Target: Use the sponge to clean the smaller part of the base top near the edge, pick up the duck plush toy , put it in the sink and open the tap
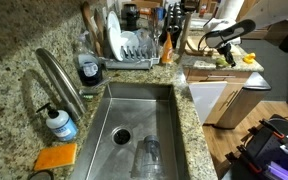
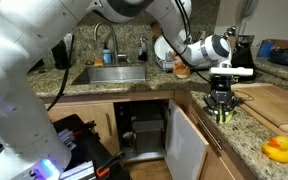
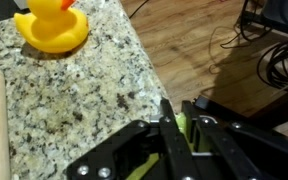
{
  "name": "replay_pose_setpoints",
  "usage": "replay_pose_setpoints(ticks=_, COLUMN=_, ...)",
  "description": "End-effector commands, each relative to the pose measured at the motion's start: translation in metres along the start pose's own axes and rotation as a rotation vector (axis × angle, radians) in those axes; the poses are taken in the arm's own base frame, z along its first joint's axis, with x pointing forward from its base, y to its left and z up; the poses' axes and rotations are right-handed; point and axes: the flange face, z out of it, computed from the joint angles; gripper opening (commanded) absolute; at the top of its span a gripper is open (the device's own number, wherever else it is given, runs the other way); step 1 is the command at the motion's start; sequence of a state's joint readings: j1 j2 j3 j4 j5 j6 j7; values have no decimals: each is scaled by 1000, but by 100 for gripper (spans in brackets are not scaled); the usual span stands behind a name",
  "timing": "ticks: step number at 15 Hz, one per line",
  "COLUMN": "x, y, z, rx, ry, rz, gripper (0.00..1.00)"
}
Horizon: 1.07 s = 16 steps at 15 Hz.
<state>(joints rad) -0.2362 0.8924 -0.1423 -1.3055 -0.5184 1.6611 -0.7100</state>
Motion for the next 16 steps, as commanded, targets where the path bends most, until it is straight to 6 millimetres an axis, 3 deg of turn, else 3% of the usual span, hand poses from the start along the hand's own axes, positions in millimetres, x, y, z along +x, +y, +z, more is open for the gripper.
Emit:
replay_pose_setpoints(ticks=1, x=41, y=-6, z=-14, rx=-122, ry=30, rz=-74, gripper=4)
replay_pose_setpoints(ticks=10, x=98, y=-62, z=-123, rx=-307, ry=258, rz=-261, gripper=4)
replay_pose_setpoints(ticks=13, x=105, y=-69, z=-138, rx=-349, ry=298, rz=-286, gripper=4)
replay_pose_setpoints(ticks=15, x=98, y=-62, z=-138, rx=-389, ry=275, rz=-247, gripper=4)
replay_pose_setpoints(ticks=16, x=92, y=-55, z=-137, rx=-393, ry=270, rz=-209, gripper=15)
